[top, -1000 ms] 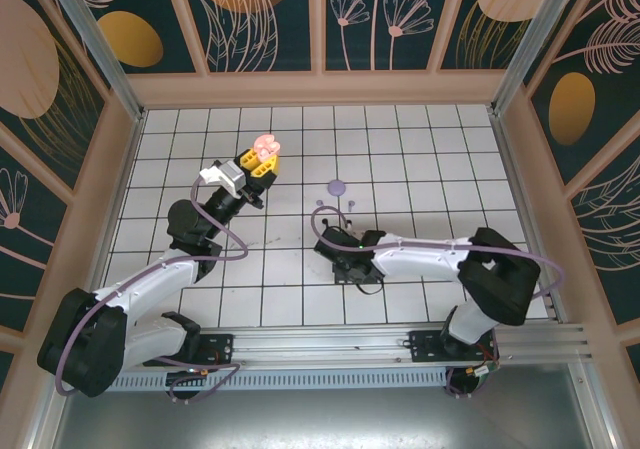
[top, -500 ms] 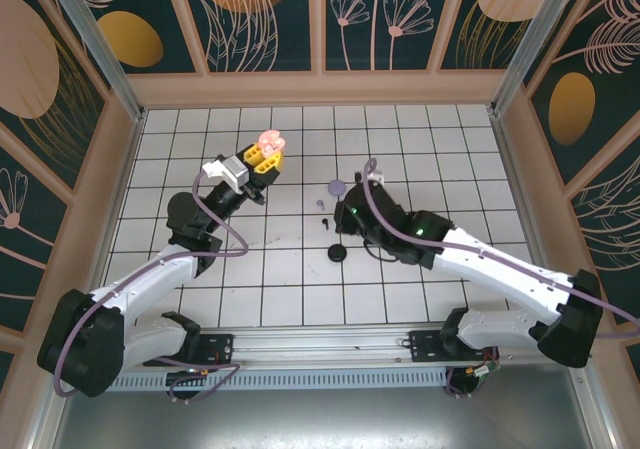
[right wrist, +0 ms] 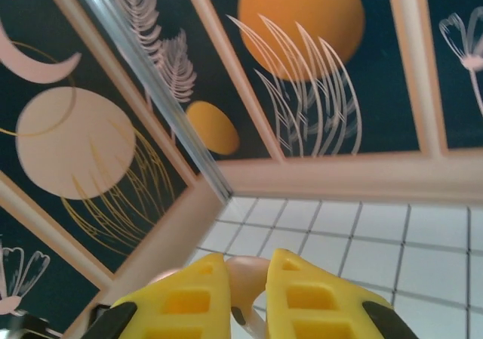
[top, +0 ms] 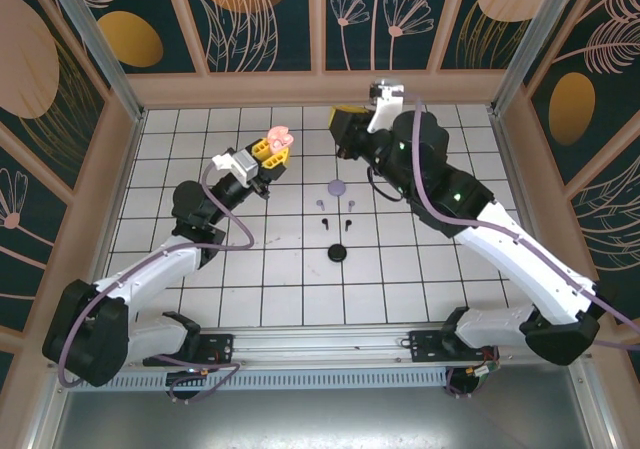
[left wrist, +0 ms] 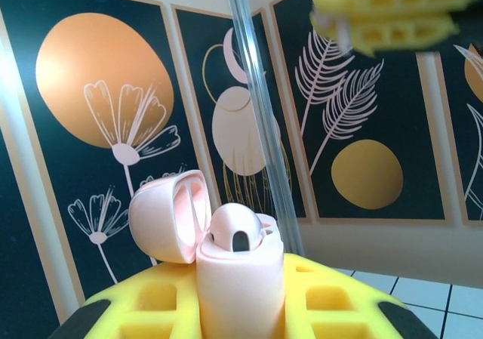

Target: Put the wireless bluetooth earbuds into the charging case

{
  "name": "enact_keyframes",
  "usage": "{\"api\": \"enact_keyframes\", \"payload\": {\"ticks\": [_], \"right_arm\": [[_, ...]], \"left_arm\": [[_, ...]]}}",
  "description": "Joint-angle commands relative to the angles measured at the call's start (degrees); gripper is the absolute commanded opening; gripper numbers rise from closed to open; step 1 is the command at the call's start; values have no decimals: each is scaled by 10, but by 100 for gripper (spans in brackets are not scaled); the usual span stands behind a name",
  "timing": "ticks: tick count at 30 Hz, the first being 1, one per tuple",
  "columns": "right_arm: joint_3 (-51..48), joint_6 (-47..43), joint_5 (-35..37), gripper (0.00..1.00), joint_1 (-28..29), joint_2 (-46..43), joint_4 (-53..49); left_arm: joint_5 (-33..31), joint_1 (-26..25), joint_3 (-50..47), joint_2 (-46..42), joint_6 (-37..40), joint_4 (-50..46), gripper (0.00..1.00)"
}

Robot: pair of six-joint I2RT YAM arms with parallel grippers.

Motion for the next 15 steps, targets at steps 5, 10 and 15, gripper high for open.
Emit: {"api": "enact_keyframes", "payload": {"ticks": [5,10,15], "right_arm": [[32,-57,-96,14,-5,57,66],[25,-54,-132,14,-7,73,94],[20,-48,-149,14,-9,87,101]], "left_arm": [[29,-4,35,25,12,20,0],[34,-5,42,30,8,19,0],[31,-6,40,28,9,18,0]]}}
